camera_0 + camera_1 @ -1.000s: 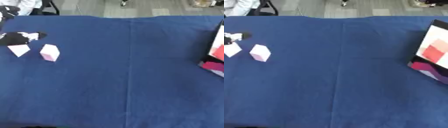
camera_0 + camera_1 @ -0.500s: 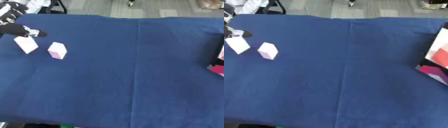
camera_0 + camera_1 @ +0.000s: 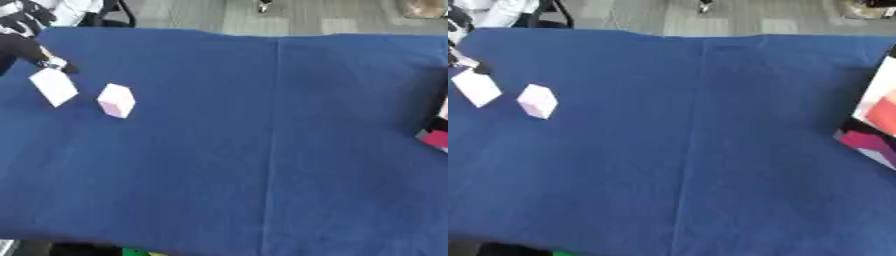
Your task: Pick up the objects with one hand, pass them to the other hand, and then place them into the box on the other side of the table.
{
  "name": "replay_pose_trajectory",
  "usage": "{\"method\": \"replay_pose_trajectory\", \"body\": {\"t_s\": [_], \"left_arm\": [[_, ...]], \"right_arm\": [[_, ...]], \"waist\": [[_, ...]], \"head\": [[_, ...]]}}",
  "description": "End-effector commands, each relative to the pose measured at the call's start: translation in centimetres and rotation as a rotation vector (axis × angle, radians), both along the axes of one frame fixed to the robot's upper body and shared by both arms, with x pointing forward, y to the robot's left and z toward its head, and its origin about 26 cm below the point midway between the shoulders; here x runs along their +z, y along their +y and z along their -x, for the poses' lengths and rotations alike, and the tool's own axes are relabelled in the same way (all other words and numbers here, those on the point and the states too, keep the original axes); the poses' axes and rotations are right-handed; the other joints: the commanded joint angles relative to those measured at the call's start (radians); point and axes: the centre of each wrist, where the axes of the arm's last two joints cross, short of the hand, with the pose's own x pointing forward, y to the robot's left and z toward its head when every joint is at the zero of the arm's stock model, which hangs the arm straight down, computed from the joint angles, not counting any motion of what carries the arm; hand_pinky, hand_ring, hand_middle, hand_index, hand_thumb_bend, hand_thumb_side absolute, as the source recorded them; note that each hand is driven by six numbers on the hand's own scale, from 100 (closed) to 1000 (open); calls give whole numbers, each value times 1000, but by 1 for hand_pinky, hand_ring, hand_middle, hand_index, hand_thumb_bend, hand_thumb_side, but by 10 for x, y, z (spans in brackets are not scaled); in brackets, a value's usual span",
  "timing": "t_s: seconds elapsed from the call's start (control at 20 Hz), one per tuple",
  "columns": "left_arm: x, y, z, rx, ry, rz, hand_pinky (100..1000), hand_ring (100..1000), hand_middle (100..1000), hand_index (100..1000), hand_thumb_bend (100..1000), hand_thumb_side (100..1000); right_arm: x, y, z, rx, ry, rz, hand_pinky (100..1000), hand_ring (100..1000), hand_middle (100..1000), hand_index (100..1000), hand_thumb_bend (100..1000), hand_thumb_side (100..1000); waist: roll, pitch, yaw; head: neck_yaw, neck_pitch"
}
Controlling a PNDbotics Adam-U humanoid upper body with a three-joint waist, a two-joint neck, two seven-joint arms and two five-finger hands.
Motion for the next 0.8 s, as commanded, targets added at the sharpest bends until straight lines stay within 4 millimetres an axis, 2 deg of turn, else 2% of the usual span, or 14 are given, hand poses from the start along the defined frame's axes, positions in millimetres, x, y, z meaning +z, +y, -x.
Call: {"method": "replay_pose_trajectory", "body": {"t_s": [0.05,0.8], "left_arm": [[16,21,1,48,14,0,888,852,782,859,827,258],[4,60,-2,216,95,61,917,880,802,877,860,252]], "right_arm": [[20,0,6,6,-52,23,882,825,831,861,499,239],[20,-4,10,1,-53,40,882,820,826,859,507,243]], "waist": [[2,7,-5],[3,53,-43]], "head": [[7,-2],[34,-2]]}}
